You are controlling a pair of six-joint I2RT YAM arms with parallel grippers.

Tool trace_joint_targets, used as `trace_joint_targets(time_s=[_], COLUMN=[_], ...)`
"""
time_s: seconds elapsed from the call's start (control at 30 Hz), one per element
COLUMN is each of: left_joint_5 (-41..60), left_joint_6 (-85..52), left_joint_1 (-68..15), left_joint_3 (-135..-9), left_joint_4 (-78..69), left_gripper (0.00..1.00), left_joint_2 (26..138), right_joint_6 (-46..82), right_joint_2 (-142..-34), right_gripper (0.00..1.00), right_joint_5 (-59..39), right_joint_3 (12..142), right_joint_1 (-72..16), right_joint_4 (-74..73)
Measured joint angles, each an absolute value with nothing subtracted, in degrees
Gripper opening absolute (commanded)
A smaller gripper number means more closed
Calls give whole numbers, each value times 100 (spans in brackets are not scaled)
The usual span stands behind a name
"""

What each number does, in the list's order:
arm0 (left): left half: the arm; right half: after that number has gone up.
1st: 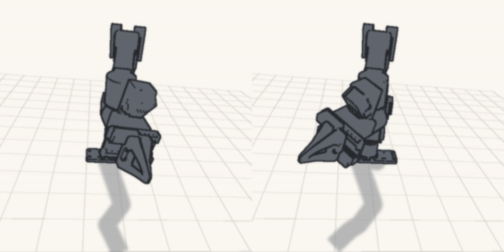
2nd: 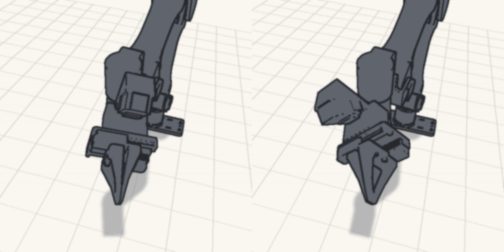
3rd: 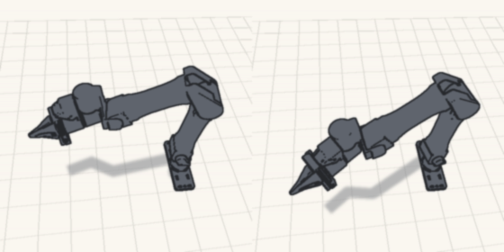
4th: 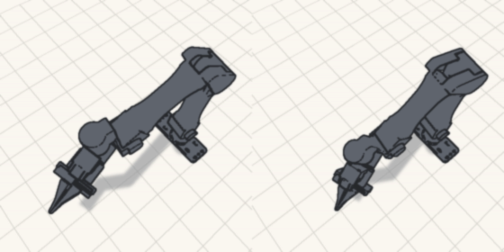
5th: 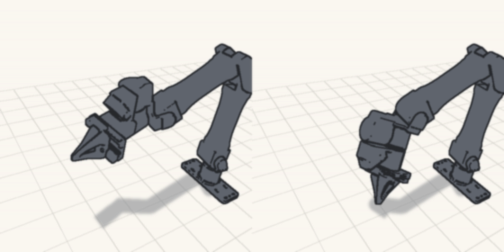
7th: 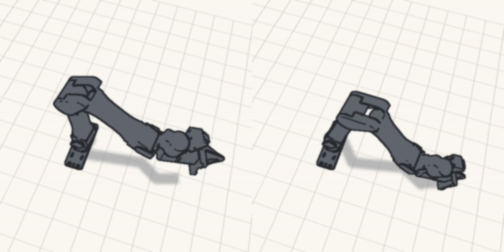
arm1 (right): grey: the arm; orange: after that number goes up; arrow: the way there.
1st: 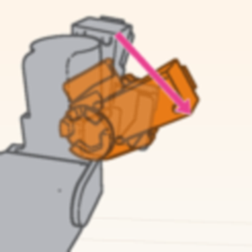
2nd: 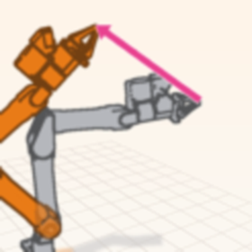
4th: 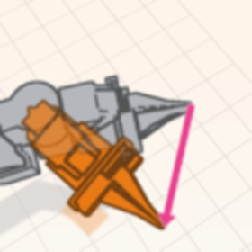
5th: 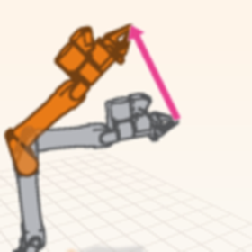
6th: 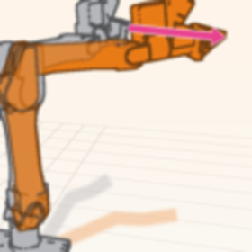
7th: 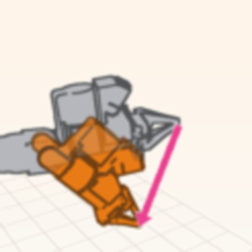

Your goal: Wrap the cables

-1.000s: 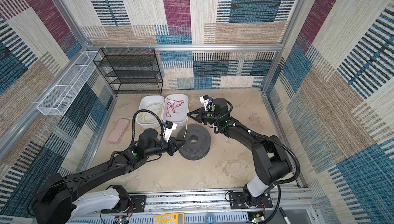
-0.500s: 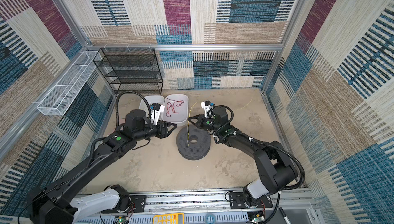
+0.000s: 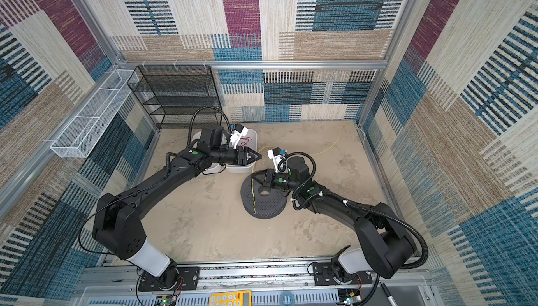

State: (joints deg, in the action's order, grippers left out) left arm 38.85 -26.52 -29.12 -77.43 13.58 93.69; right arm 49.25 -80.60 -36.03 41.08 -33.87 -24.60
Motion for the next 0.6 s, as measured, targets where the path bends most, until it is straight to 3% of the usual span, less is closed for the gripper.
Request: trace_joint_targets(time_s=[0.23,0.47,0.6], left_joint_5=[3907,3562,3129], left_joint_6=[-2620,-2443,-2331], left_joint_1=[-2952,-2963,-2950], left_joint_3=[-7791,-7780,-7793], left_joint_4=[1448,1590,1605], left_gripper=[34,57,59], left_joint_2=[9500,9255,9120], right_joint_6=[4923,4901,4899], right_joint_2=[-7994,-7948,-7948], right_gripper=[0,0,0], right_joint_5=[-3601,-3599,-3599], right_joint_3=[4095,4095,4095], right_joint_1=[-3454,-3470,-3498], right_joint_4=[-2453,-2436,-2436])
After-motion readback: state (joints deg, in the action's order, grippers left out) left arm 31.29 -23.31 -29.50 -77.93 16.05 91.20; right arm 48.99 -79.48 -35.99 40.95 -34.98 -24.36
